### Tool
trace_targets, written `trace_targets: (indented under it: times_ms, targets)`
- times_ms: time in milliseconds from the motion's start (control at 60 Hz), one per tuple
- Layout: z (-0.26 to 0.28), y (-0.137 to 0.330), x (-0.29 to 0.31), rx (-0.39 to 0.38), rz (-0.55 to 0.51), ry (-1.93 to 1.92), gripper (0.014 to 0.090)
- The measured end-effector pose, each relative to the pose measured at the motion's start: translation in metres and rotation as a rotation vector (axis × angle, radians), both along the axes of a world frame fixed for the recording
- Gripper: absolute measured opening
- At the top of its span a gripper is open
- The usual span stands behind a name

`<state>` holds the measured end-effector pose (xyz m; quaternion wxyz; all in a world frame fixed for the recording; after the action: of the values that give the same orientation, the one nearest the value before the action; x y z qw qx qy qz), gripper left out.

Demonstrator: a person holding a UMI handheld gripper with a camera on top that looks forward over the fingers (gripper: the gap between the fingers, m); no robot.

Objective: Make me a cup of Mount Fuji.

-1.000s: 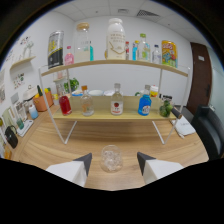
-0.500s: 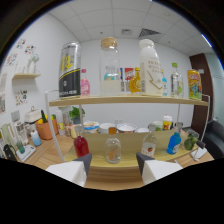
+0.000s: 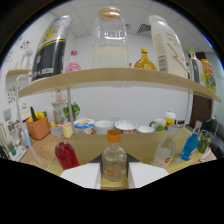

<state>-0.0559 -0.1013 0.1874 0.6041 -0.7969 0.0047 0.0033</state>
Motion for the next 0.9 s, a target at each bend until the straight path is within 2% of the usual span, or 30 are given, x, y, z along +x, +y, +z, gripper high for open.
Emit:
trace_targets:
  times_ms: [167, 367, 667, 767, 900]
  targets:
    - [0.005, -0.009, 0.001, 0.002, 0.002, 0.004, 0.0353]
    - [0.015, -0.050, -0.006, 0.021, 0.028, 0.017, 0.0353]
    - [-0.063, -0.112, -0.002, -0.119, 0.000, 0.092, 0.0352]
    - [-0.083, -0.118, 0.000, -0.168, -0.039, 0.268, 0.0352]
    - [-0.087, -0.116, 0.000, -0.194, -0.094, 0.597, 0.0352]
